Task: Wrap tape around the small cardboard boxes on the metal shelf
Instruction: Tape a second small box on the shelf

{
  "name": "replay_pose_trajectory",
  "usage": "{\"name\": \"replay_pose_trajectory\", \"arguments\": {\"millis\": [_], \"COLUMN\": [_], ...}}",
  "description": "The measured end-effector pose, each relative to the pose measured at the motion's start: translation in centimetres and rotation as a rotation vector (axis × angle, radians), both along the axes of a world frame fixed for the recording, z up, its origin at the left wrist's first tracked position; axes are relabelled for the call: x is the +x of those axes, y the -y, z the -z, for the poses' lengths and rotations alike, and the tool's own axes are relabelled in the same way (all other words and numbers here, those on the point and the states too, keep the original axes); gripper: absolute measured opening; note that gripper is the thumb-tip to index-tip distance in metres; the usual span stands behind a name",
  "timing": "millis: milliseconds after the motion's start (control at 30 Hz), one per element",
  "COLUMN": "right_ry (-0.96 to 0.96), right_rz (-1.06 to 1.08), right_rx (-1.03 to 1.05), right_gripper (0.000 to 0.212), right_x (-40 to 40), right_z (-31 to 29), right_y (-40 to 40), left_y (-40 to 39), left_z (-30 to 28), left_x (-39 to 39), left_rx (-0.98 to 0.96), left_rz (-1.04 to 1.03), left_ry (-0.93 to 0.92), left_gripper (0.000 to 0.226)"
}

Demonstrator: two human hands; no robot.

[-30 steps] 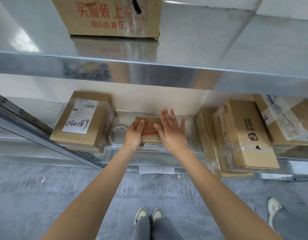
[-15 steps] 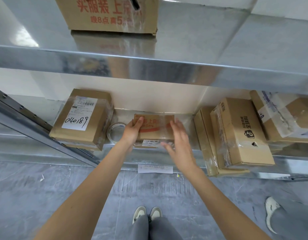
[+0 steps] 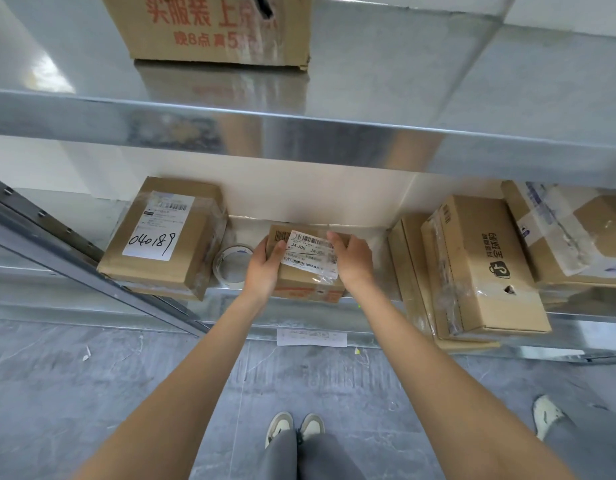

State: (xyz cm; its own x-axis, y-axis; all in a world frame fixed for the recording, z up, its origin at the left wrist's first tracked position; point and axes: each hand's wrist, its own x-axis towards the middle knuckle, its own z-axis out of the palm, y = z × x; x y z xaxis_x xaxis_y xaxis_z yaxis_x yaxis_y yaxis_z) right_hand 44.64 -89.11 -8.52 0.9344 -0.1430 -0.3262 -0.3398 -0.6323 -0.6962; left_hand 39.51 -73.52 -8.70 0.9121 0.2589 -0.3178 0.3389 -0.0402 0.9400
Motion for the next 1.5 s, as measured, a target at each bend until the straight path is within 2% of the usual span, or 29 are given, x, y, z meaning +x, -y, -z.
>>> {"name": "replay_pose_trajectory", "arguments": {"millis": [67,133,233,433,567,667,733,800,833,900,933,1000,1067,1167,1400,1500], "right_ry": [0.085,0.191,0.174,0.142,0.286,0.336,0.376,0.399,0.364,0.215,0.151,0.12,0.152,0.19,0.394,0.51], "right_rz": [-0.064,-0.268,-0.522,-0.572,-0.555,-0.519,-0.5,-0.454,-0.391,-0.211,-0.131,-0.048,-0.02,-0.009,-0.008,0.007], "right_rx": [-0.155,-0.352,-0.487,-0.563,-0.493,-0.408,-0.311,-0.22,-0.173,0.007,0.127,0.27,0.295,0.325,0.292,0.317], "right_gripper": [0.055,0.06,0.066,0.071,0.07,0.068,0.066,0.075,0.087,0.104,0.102,0.085,0.071,0.066,0.078,0.072], "right_x": [0.1,0.0,-0.5,-1.8,-7.3,-8.5,-7.9,-7.5,-7.4,-7.4,-7.4,-7.6,-7.9,-8.9,-13.3,-14.9], "right_z": [-0.1,-0.5,-0.2,-0.5,0.7,1.3,1.3,1.5,1.8,2.2,2.3,2.4,2.4,1.7,-2.6,-5.2], "right_y": [-0.3,-0.4,-0.5,-0.3,0.6,0.8,0.9,1.4,1.7,2.1,2.1,1.9,2.0,2.2,2.3,2.4], "left_y": [0.2,0.3,0.3,0.6,0.7,0.8,0.9,1.0,1.0,0.8,0.8,1.0,1.1,1.0,2.2,2.5], "left_z": [0.3,0.3,0.2,0.2,0.6,0.7,0.3,0.0,0.0,0.5,0.7,0.5,0.3,-0.4,-4.9,-7.5], "left_x": [0.2,0.1,0.2,0.1,0.1,0.4,0.6,0.2,-0.2,-1.4,-2.0,-3.1,-3.8,-5.0,-8.0,-9.3], "left_rx": [-0.014,-0.017,-0.018,-0.006,-0.039,-0.044,-0.066,-0.092,-0.093,-0.097,-0.117,-0.162,-0.201,-0.195,-0.148,-0.084], "left_rz": [-0.022,-0.024,-0.02,-0.041,-0.064,-0.068,-0.082,-0.132,-0.166,-0.212,-0.211,-0.194,-0.189,-0.158,-0.158,-0.154], "left_ry": [0.007,0.009,0.034,0.032,0.02,-0.007,-0.034,-0.075,-0.099,-0.126,-0.128,-0.126,-0.119,-0.1,0.062,0.142], "left_gripper": [0.02,0.026,0.027,0.027,0.027,0.031,0.044,0.065,0.07,0.066,0.058,0.044,0.044,0.048,0.048,0.045]}}
